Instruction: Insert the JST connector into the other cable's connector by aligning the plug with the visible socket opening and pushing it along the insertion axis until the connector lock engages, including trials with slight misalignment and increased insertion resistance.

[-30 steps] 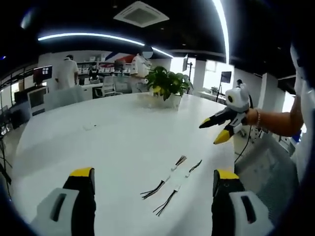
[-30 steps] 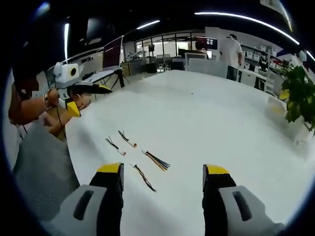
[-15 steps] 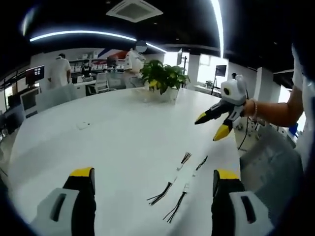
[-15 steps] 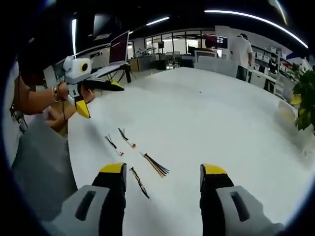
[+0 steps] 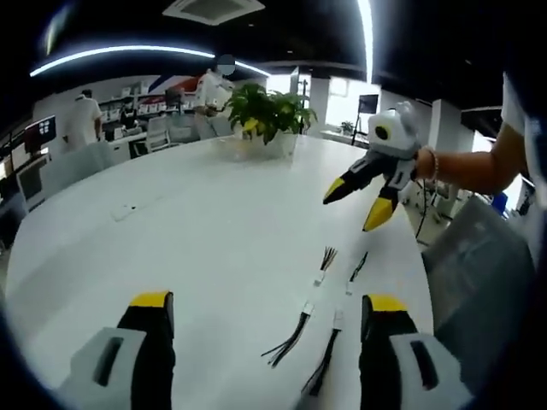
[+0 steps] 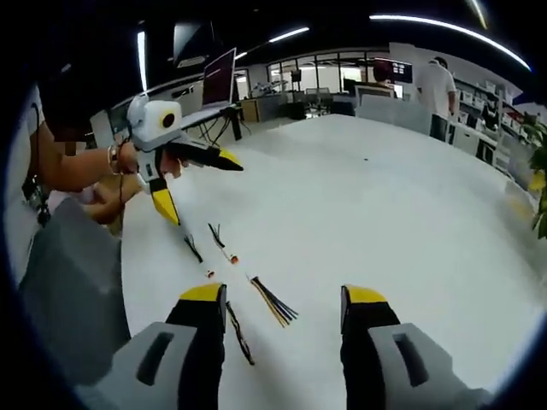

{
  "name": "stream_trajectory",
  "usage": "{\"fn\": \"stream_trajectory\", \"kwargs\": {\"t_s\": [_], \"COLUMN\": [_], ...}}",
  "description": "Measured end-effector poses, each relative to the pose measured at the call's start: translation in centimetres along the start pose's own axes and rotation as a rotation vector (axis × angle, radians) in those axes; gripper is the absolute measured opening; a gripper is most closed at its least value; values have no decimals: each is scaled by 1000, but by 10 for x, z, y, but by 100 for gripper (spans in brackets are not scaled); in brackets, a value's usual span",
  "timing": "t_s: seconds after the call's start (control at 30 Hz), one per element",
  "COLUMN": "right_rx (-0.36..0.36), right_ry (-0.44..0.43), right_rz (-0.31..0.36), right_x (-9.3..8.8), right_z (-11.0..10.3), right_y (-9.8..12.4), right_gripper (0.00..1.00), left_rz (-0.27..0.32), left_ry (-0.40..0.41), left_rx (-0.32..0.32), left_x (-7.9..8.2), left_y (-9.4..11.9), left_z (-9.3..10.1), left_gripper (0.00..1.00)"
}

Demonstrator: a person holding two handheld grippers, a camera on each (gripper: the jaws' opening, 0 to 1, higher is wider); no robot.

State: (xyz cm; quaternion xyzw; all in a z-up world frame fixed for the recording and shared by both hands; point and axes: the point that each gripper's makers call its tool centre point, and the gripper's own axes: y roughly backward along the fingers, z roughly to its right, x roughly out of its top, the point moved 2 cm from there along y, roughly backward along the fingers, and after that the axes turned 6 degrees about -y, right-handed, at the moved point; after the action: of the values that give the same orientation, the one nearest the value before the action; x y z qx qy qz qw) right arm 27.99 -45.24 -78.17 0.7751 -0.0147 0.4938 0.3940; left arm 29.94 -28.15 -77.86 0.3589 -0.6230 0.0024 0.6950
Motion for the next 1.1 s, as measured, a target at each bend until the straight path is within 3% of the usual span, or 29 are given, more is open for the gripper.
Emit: {"fn": "stream_trajectory", "kwargs": {"t_s": [0.43, 0.9, 1.1], "right_rx": [65, 135, 187], "right_ry": [34, 110, 145], "right_rz": [-55, -73, -83], "right_x": [-10, -12, -13], "right_z": [0, -4, -11], "right_y": [-25, -42, -51], "right_gripper": [47, 40, 35], "left_rz": [-13, -8, 6], "left_ry": [-49, -87, -126], "left_rx": [-63, -122, -169], "left_x": [-12, -20, -23], "left_y": [-24, -40, -43], "left_z": [1, 8, 16], "left_gripper": [80, 63, 52]}}
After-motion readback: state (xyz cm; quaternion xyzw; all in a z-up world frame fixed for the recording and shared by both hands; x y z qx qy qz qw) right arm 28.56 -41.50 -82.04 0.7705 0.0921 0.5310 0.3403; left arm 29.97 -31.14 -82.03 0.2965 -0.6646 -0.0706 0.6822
